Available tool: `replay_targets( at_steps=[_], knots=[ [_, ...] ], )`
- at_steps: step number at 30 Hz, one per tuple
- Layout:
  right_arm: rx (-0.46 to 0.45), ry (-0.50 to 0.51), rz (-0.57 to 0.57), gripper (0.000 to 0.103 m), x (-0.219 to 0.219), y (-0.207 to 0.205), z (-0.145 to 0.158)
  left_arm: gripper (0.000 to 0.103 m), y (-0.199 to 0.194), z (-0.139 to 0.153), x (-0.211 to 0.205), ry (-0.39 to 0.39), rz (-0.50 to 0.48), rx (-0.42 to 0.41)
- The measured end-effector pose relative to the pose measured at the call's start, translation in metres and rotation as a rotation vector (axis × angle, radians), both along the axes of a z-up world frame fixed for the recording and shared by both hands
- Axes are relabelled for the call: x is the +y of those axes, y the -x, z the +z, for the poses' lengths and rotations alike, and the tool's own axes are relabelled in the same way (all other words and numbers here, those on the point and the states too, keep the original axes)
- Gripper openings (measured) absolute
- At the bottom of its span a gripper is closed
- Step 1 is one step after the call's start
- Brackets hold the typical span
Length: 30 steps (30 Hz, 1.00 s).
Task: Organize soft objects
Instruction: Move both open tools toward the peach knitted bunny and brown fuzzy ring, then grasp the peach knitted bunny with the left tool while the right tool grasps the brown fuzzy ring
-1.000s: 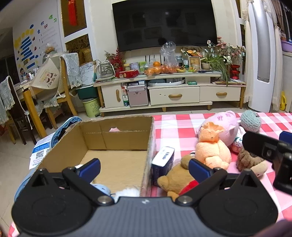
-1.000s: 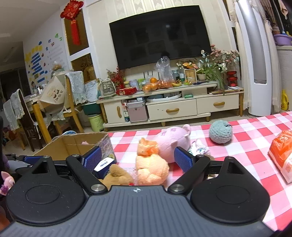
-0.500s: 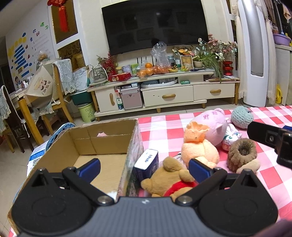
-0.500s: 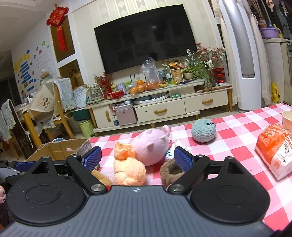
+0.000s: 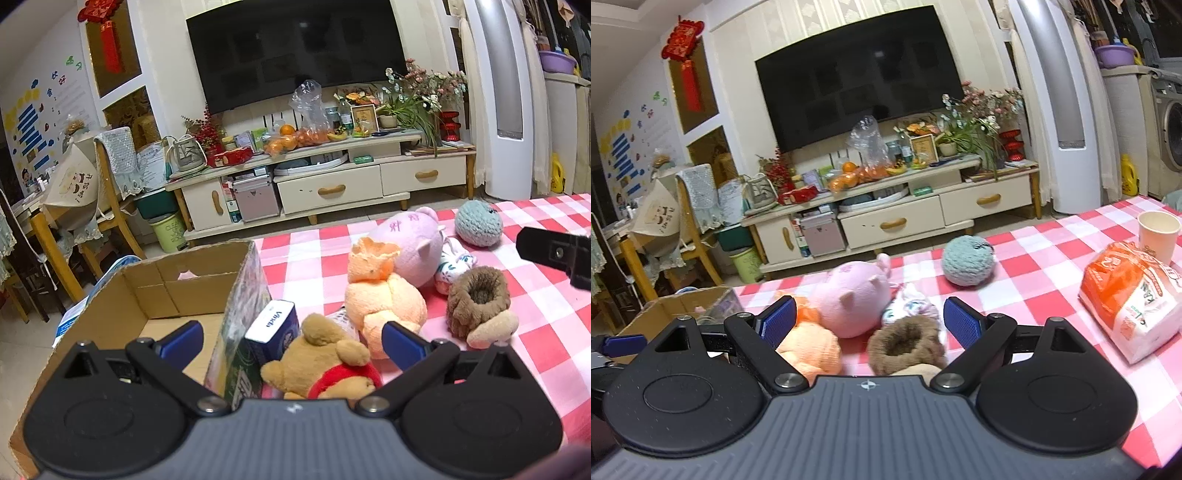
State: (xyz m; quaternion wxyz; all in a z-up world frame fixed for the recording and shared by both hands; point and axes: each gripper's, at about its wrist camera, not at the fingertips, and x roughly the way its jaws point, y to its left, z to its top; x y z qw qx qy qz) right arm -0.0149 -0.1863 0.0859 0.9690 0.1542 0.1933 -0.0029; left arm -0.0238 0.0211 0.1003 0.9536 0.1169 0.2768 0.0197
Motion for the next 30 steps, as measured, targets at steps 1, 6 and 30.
replay_targets(
  at_steps=[1, 6, 30],
  knots=[
    [0.004, -0.003, -0.005, 0.103, -0.001, 0.000, -0.001, 0.102, 0.000, -0.001, -0.001, -0.003, -0.002, 0.002],
    [0.033, -0.004, -0.035, 0.103, -0.006, -0.004, -0.009, 0.102, -0.002, -0.005, -0.002, 0.004, -0.007, 0.014],
    [0.245, -0.047, 0.057, 0.103, -0.014, -0.051, -0.047, 0.102, -0.040, -0.036, -0.035, 0.045, -0.165, 0.085]
  ],
)
